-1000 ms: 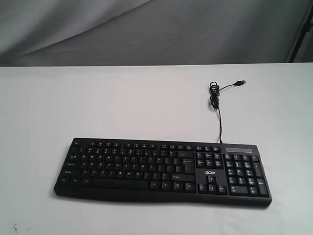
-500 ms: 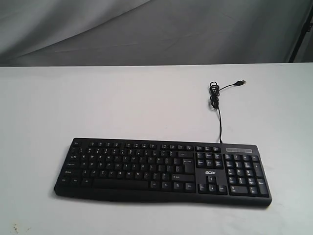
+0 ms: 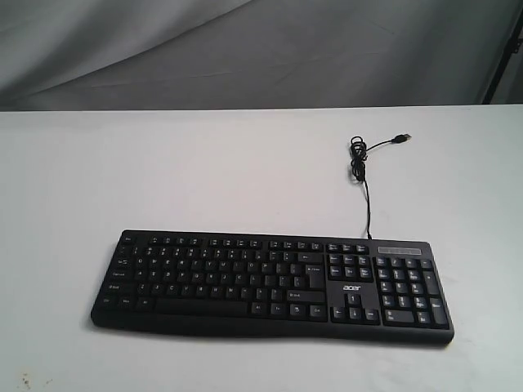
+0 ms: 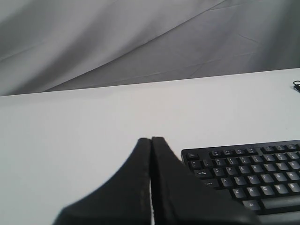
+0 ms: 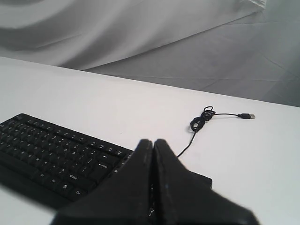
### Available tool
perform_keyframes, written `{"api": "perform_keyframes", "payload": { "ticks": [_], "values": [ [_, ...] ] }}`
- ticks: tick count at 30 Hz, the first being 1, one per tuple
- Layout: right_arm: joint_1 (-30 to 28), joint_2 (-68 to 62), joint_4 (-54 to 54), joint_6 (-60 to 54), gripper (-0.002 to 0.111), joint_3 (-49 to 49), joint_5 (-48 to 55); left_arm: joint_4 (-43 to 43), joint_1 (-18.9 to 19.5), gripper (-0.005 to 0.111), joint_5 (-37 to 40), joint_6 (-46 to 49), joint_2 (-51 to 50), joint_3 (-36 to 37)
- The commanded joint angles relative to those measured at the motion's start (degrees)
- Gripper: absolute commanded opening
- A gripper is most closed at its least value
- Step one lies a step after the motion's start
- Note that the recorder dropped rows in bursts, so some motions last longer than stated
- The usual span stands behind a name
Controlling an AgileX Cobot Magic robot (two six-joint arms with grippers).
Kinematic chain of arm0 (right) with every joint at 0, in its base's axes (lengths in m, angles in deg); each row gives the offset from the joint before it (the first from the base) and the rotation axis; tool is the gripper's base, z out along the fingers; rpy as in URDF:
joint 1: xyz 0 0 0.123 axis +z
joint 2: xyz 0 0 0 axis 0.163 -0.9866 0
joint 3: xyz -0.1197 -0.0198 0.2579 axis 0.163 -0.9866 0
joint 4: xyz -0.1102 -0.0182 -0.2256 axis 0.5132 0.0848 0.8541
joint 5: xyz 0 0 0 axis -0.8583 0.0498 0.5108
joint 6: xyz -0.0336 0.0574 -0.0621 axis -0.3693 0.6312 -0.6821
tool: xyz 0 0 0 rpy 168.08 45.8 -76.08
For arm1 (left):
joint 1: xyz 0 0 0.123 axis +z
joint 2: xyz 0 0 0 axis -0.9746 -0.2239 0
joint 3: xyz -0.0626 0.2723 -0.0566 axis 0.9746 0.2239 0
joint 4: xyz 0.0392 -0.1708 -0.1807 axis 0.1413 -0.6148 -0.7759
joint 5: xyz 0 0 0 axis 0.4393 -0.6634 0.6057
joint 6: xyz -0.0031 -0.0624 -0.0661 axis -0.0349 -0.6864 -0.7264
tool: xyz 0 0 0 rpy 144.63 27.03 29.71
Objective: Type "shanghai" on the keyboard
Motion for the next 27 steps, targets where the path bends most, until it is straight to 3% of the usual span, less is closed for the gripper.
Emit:
{"api": "perform_keyframes", "payload": {
  "ticks": [1,7,12,17,21,27],
  "values": [
    [-0.4,-0.2,-0.2,0.2,0.000,1.2,0.7,0.0,-0.2,0.000,-0.3,-0.2,0.2,0.2],
    [-0.4,-16.3,-0.2,0.2,0.000,11.4,0.7,0.0,-0.2,0.000,-0.3,-0.2,0.2,0.2],
    [1.0,-38.6,2.8,0.4,0.000,19.7,-8.7,0.0,-0.2,0.000,-0.3,-0.2,0.2,0.2],
    [11.9,-61.1,6.6,6.8,0.000,26.6,-17.2,0.0,-0.2,0.000,-0.3,-0.2,0.2,0.2],
    [22.3,-76.7,7.0,12.6,0.000,35.7,-14.5,0.0,-0.2,0.000,-0.3,-0.2,0.2,0.2],
    [27.2,-90.9,7.0,13.2,0.000,48.6,-5.7,0.0,-0.2,0.000,-0.3,-0.2,0.2,0.2]
  ]
}}
